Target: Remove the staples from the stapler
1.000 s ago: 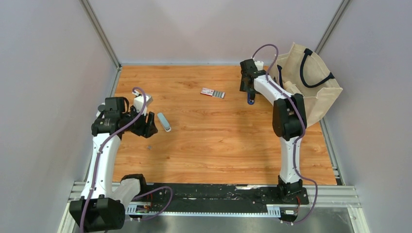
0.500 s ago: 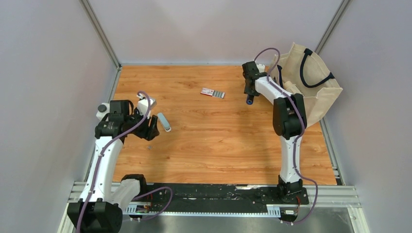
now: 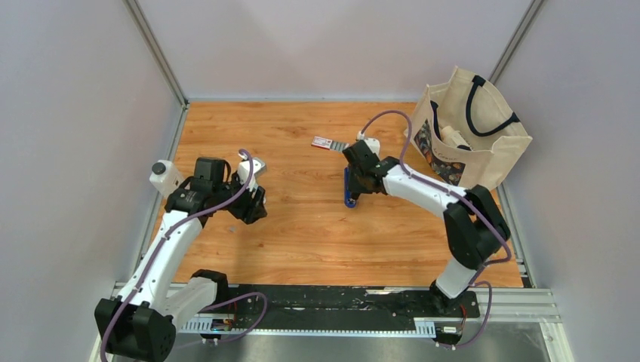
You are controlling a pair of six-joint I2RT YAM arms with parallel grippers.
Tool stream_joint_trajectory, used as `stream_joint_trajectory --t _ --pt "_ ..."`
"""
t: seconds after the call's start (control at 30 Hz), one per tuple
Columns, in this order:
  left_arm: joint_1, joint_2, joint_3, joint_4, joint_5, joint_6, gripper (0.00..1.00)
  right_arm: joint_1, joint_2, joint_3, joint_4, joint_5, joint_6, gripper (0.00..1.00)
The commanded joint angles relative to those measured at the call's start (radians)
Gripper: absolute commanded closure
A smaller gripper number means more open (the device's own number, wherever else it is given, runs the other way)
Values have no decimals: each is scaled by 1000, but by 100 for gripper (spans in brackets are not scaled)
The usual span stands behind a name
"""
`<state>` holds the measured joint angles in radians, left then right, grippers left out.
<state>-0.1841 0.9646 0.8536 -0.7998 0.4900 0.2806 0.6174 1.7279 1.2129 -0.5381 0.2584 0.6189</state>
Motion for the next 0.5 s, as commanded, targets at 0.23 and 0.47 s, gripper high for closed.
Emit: stream_joint_trajectory --t 0.23,0.47 --pt "-61 69 -74 241 275 -125 29 243 -303 -216 378 146 310 100" --pt "-86 166 -65 323 320 -186 31 366 -275 -246 523 258 449 100"
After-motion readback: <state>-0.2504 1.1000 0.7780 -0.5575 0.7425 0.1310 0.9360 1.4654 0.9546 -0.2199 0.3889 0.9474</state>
